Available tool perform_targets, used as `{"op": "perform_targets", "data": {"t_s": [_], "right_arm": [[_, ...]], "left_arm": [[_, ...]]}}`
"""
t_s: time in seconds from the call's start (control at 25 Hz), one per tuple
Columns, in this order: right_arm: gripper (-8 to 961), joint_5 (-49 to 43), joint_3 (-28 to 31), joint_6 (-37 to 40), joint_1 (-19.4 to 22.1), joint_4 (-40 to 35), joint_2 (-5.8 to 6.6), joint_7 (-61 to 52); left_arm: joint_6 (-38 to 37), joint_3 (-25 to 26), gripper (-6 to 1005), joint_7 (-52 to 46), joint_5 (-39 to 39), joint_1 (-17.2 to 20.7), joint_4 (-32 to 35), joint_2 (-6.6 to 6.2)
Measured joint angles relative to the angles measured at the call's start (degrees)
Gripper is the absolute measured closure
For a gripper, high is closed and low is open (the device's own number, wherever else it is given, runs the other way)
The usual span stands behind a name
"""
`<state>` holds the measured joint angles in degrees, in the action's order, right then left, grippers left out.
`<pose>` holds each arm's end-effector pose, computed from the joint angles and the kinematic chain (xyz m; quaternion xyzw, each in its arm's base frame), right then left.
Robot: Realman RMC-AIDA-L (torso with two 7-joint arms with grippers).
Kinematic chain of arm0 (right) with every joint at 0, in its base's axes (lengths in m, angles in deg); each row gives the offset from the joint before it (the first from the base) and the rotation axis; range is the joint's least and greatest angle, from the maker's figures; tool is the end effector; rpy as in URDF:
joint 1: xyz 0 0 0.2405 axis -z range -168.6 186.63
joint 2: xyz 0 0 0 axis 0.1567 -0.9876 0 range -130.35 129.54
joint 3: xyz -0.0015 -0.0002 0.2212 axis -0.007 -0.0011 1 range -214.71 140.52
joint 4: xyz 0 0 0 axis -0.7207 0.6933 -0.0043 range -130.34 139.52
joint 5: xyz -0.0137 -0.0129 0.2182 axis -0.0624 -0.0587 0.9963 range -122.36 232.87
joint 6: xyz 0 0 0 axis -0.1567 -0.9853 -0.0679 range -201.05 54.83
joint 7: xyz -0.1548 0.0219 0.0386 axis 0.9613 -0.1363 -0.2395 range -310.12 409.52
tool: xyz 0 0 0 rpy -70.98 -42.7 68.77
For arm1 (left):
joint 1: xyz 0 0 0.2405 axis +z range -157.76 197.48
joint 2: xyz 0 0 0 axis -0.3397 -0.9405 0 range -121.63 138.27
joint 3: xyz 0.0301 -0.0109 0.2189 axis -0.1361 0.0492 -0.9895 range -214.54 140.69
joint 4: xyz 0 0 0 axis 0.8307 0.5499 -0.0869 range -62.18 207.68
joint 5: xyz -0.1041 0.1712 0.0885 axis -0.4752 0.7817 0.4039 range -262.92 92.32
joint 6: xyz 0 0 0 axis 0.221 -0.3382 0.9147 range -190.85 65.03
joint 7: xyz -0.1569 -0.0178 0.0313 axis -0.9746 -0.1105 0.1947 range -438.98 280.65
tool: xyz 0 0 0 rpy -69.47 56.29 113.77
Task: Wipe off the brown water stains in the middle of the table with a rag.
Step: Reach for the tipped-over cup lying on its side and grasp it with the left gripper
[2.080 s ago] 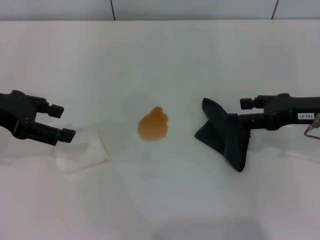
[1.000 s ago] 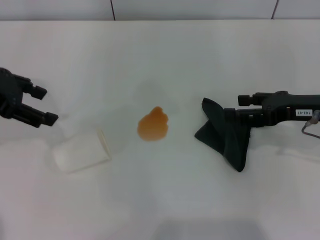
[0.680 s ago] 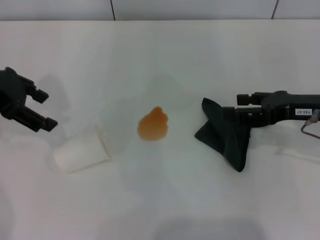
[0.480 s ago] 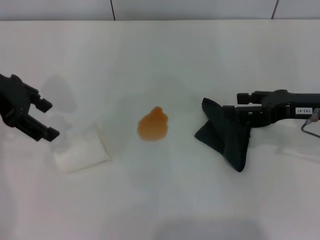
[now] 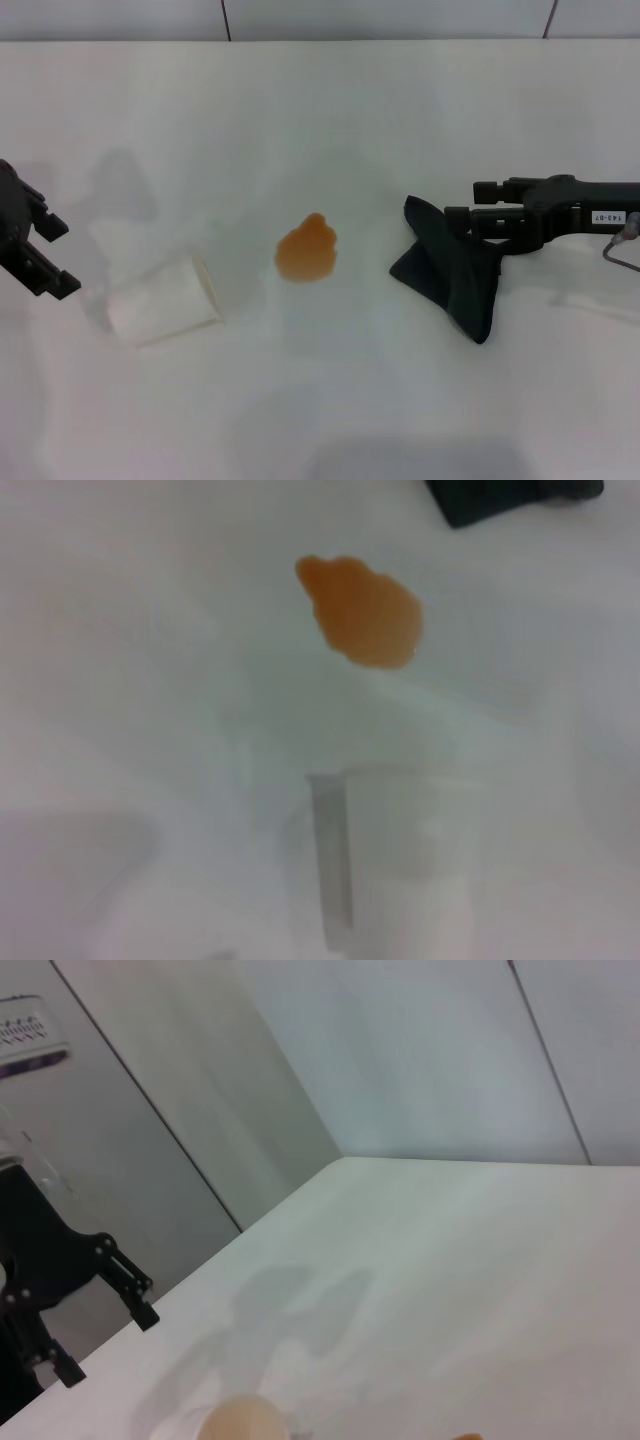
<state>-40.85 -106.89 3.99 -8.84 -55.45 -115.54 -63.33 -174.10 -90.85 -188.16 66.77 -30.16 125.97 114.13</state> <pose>0.2055 0.3325 0.0202 -0.8989 0.3525 0.2268 0.1274 -0.1948 0.3589 0.0984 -0.9522 -0.2127 0.2191 0.0047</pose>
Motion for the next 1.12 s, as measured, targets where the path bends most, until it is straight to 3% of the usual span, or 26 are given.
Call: {"op": "perform_targets", "data": {"t_s": [0.12,0.48,0.8,1.12], "right_arm": [[129,0.3,-0.3,-0.3,0.0,0.0,0.01,0.0],[129,0.4,-0.7,0.0,0.3,0.4,0.0,0.0],[129,0.4,-1.0,0.1,0.4,0.3,0.0,0.0],[129,0.4,-1.4,0.1,0.5,0.3,0.0,0.1]], "left_arm": [[0.9,-0.4,139,0.7,1.7,-1.0,-2.1,0.56],[5.5,-4.7,140,1.8,2.7,-1.1,-3.0,4.27],[6.5,-5.2,140,1.9,2.7,-1.6,-2.8,4.83],[7.4,-5.4,140,2.1,2.5,-2.5,-3.1,6.41]]}}
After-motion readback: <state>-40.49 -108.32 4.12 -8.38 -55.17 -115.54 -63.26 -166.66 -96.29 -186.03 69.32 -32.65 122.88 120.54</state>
